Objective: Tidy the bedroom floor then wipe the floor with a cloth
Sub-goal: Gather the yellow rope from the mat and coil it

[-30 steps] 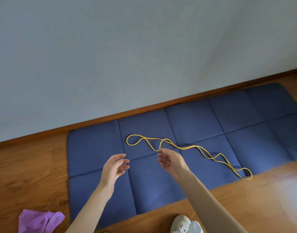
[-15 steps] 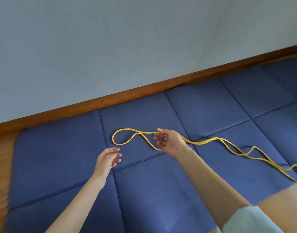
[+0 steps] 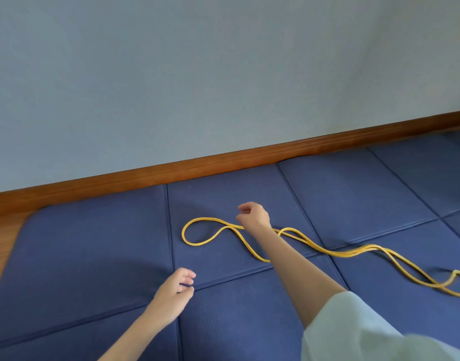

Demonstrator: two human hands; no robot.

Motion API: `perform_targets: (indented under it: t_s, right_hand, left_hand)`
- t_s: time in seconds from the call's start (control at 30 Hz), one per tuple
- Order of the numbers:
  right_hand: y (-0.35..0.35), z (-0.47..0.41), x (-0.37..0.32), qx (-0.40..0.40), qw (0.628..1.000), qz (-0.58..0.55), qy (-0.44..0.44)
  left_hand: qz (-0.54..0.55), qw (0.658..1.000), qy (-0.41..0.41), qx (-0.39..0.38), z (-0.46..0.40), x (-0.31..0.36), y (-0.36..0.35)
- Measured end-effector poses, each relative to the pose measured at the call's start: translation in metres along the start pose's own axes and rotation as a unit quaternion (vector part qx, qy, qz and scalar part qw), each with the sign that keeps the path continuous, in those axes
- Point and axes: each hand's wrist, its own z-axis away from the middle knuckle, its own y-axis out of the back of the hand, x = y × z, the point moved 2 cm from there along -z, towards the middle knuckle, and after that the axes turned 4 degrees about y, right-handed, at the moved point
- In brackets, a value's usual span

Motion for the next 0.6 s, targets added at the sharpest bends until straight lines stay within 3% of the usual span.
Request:
perform_targets:
  t_s: [0.13,0.27,0.47,0.6]
  right_hand:
    - [-0.018,-0.006,0.005,-0.03,0.975,0.191,0.109]
    - [-0.032,-0.007,0.022,-0.055,0.91,0.378,0.157]
    - [-0.039,-0.004,0.036,0.023,0.88,0.421,0.219]
    - [-0.039,0.01,0.05,0.015,0.866,0.447,0.224]
  left_hand:
    - [-0.037,0.999,-0.007,-0.006,-0.007,0.012,0.0]
    - [-0.005,0.999,-0.041,0.027,-0.013,0.024,0.002]
    - [-0.063,0.981,-0.162,0.081,-0.015,0.034,0.0]
    - [-0.087,0.967,-0.216,0.101,-0.014,0.036,-0.008]
